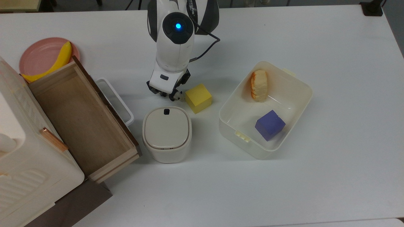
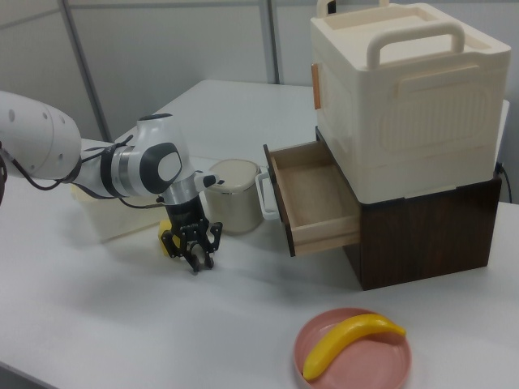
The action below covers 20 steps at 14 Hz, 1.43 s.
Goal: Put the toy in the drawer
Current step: 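Carry the panda toy over the white cup to the open drawer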
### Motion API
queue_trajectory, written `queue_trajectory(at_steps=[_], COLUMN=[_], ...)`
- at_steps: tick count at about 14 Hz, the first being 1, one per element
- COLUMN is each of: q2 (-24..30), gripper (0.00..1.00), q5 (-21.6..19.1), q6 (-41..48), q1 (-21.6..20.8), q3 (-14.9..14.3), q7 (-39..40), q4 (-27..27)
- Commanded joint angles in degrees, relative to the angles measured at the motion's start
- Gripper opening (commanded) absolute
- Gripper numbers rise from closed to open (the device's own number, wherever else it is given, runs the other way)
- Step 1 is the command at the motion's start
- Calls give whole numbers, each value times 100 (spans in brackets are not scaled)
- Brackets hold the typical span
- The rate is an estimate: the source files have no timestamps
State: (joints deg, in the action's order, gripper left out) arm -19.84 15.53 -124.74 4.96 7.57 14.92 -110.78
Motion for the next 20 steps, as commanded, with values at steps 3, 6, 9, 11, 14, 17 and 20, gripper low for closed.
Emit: queue_trajectory(at_steps=[3,6,9,11,14,17,20], q2=[77,199,410,507,516,534,578], gripper=[0,0,0,0,0,0,0], q5=[56,12,-320,-550,-735,-963,-1341], q6=[-77,2,465,599,757,749,749], q1=[-39,-30,-30,-30,14,49,49], q3=[-18,-18,-18,-18,-36,-246,-510], q7=[-121,-121,-69,-42,-42,-42,-51], q4=[-93,-76,405,722,1311,1646,1971])
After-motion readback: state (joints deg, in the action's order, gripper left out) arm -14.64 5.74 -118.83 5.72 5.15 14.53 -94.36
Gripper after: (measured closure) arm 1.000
